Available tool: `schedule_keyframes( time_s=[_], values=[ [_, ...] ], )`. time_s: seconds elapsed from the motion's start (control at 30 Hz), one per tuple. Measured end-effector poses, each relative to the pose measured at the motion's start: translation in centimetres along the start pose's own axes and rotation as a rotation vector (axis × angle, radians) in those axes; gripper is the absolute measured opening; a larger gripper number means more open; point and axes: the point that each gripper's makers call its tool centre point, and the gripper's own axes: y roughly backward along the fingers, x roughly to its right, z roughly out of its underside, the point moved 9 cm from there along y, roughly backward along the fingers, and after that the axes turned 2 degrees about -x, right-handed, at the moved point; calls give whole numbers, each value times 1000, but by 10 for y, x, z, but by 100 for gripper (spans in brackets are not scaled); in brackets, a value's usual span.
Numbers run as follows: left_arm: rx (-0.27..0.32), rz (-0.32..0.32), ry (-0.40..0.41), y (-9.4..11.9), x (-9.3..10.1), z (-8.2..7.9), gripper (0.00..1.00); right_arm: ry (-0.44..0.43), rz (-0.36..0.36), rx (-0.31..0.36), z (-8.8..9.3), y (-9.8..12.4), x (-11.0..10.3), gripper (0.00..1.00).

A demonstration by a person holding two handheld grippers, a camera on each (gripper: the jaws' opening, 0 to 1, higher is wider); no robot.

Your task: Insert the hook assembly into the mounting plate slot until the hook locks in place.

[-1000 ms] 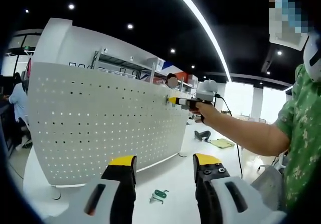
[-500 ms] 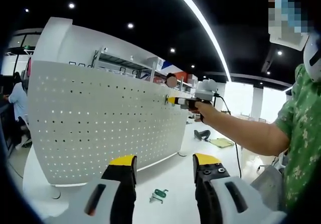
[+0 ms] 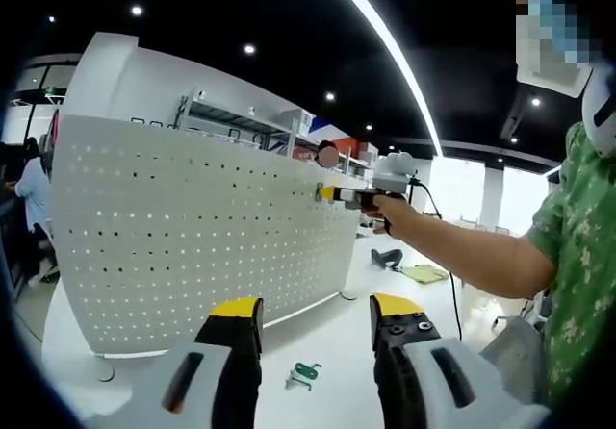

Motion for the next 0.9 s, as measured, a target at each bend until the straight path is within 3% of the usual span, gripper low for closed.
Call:
schedule_keyframes(
  time_s=[0.9],
  values=[
    [-2, 1, -3, 2, 3, 0, 46, 23, -17, -54, 17, 1, 4, 12]
  ],
)
